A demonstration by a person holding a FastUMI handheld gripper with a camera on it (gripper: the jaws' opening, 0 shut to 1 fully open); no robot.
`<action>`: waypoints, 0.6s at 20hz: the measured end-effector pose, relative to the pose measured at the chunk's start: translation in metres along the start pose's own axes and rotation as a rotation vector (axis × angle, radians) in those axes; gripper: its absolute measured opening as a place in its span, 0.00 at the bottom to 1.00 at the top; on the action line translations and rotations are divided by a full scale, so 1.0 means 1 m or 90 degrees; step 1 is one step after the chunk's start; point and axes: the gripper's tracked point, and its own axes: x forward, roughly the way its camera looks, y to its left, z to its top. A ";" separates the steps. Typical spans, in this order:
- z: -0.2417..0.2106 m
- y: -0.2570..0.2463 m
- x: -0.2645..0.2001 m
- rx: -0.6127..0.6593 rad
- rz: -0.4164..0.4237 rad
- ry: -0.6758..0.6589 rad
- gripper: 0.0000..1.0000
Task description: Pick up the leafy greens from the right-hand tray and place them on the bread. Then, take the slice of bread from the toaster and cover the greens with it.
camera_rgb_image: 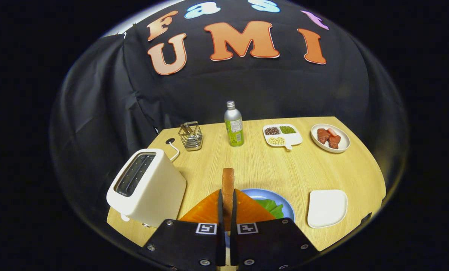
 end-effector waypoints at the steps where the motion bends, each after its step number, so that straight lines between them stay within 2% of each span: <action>1: -0.004 -0.003 0.001 0.002 0.004 0.007 0.05; 12: -0.037 -0.054 0.010 0.037 0.004 0.057 0.06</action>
